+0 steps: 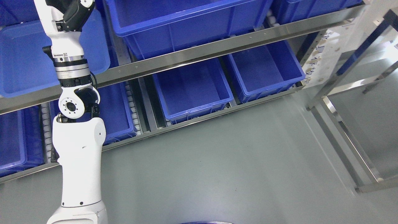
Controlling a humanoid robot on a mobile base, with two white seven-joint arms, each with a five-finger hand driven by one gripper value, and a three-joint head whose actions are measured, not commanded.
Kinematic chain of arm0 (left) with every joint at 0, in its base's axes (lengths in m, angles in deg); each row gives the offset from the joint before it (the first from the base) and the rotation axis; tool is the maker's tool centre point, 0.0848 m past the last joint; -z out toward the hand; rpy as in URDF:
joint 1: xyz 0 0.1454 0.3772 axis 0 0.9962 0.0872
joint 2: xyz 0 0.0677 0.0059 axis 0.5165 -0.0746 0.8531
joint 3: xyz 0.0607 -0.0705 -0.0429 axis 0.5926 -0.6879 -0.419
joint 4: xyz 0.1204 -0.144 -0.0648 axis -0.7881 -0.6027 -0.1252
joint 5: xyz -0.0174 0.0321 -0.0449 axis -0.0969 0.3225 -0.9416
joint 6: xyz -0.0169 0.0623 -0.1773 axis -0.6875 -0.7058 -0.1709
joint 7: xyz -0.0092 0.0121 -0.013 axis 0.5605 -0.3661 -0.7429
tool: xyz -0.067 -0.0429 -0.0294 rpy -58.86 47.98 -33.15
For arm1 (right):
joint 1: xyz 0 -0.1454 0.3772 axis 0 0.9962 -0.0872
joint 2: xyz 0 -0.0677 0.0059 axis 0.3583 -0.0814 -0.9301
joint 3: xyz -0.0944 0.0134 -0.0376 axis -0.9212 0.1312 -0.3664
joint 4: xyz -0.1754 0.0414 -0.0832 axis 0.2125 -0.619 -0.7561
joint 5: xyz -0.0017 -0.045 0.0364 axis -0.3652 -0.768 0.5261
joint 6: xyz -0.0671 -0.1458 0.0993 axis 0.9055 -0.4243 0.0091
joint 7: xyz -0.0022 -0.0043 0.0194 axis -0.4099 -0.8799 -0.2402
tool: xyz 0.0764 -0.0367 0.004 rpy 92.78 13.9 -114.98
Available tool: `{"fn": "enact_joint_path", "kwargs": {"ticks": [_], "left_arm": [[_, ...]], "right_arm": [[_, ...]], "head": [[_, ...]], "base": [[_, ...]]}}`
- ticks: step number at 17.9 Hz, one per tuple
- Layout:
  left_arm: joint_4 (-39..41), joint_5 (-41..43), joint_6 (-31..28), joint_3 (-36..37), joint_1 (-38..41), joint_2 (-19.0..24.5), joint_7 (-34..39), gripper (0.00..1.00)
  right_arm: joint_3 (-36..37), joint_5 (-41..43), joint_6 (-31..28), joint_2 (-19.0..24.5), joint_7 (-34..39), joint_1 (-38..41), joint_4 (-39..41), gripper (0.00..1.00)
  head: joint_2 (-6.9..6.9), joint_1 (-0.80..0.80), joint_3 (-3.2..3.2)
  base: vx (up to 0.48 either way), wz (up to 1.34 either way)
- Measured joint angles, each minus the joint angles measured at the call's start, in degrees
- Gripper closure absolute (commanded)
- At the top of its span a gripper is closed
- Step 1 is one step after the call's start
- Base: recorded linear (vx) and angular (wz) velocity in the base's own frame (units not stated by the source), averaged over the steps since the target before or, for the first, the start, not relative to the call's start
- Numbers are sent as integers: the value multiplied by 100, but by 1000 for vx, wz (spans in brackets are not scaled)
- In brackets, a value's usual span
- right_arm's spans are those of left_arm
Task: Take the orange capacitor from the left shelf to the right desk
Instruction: 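Hold the capacitor raised in the left hand while turning toward the table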
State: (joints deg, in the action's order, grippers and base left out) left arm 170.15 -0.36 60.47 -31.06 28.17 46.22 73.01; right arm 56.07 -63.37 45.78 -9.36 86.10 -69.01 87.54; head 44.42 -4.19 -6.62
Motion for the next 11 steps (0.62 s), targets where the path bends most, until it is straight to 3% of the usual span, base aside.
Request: {"fn": "enact_joint_path", "kwargs": {"ticks": [11], "left_arm": [[63, -2, 34, 179, 2, -2, -2, 99]], "right_arm": [[0, 0, 0, 0, 0, 2, 0, 0]], "head": [[0, 0, 0]], "base": [[-48, -360]]}}
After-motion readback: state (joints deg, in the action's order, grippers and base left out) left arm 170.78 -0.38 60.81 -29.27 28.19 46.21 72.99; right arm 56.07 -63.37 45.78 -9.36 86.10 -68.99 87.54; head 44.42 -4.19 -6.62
